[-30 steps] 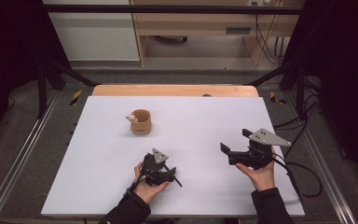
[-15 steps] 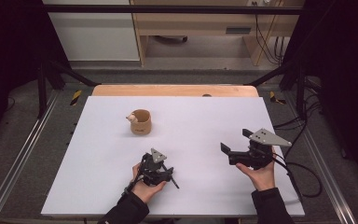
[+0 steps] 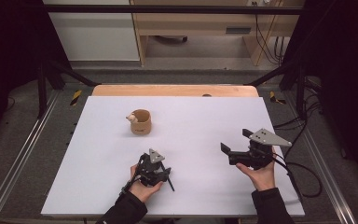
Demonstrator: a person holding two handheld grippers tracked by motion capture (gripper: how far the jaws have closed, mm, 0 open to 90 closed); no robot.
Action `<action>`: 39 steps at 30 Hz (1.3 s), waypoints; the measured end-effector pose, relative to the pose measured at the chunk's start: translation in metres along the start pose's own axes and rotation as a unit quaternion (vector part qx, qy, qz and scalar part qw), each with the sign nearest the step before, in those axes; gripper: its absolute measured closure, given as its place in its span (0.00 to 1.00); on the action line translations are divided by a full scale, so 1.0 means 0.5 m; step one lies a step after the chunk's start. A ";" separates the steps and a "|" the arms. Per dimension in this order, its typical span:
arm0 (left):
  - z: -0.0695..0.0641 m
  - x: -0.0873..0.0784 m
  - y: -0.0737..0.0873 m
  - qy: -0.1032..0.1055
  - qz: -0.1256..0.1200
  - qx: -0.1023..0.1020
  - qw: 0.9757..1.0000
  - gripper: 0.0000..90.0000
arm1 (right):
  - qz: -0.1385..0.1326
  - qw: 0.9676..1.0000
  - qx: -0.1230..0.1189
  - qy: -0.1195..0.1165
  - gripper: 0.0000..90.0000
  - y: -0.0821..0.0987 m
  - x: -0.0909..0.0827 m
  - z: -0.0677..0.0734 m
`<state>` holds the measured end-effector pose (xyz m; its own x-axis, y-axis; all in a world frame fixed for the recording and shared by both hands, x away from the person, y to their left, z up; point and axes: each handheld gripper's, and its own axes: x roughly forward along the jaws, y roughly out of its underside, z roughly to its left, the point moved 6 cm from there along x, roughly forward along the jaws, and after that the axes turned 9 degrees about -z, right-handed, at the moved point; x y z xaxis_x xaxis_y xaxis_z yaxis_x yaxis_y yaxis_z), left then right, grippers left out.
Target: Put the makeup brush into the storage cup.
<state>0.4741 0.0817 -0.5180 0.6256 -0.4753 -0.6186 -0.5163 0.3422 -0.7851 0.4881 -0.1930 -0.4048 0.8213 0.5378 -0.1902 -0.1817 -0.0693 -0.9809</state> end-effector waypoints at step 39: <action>0.011 -0.013 0.005 0.039 0.016 0.036 0.998 0.86 | 0.002 1.000 -0.001 -0.003 0.05 0.003 0.002 0.001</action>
<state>0.4722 0.0903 -0.5159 0.5599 -0.5245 -0.6414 -0.4899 0.4148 -0.7668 0.4884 -0.1921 -0.4062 0.8173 0.5423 -0.1946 -0.1845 -0.0736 -0.9801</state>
